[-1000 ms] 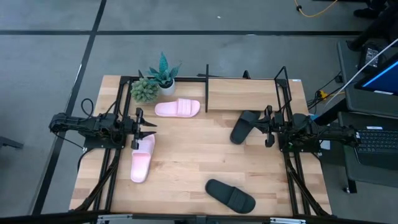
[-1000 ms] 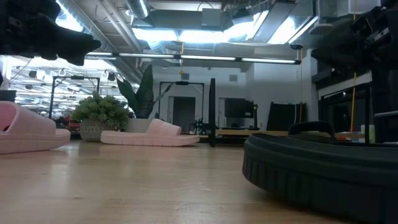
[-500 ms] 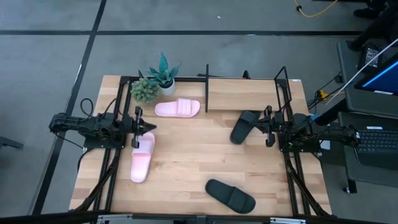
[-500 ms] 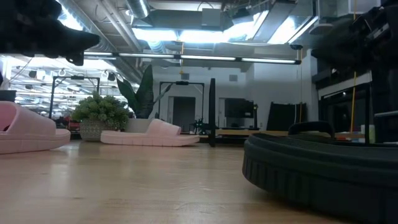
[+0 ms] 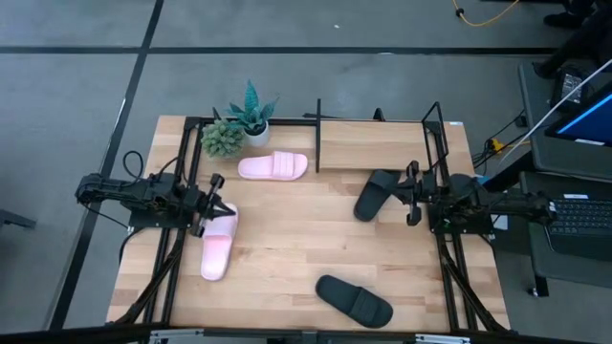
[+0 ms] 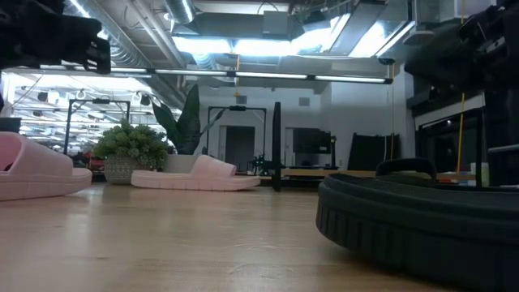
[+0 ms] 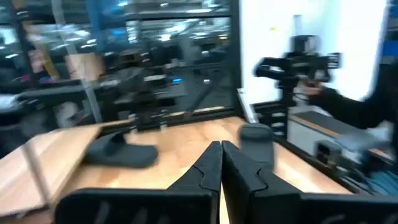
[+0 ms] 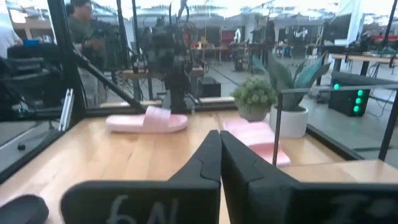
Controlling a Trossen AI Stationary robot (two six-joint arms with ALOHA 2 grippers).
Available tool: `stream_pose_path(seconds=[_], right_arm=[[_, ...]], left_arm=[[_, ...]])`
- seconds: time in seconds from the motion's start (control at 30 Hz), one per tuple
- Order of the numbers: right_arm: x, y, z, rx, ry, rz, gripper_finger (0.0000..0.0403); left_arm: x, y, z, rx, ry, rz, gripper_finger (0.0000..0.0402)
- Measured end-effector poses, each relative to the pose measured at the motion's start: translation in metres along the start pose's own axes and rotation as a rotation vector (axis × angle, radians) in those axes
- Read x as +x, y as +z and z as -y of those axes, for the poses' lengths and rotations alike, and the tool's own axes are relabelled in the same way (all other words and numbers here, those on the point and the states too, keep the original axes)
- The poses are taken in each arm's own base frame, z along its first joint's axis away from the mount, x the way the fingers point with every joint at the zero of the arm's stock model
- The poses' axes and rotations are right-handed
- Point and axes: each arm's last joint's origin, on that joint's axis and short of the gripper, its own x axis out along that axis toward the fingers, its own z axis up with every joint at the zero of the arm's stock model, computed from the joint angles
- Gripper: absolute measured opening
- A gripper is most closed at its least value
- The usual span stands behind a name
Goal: Pick and place slides into the shelf
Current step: Put the top pink slide on the shelf
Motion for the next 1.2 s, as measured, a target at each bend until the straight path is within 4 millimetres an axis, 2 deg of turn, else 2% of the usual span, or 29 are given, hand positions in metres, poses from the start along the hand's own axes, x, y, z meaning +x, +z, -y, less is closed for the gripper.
stream_pose_path(seconds=[0.27,0.83,1.2], right_arm=[[0.0028,-0.0059,0.0,0.002,-0.002,-0.066,0.0009],[0.0034,-0.0048,0.0015,0.079,-0.057,-0.052,0.003],[0.0035,0.0028,-0.0003,0.161,-0.011,0.024,0.0068]], left_arm=[[-0.0006,-0.0002,-0.0058,0.015,0.199,-0.014,0.0004],[-0.0006,-0.0019,-0.0057,0.06,0.199,-0.038,0.0006],[-0.0006,-0.0035,-0.0055,0.06,0.195,-0.054,0.0006]])
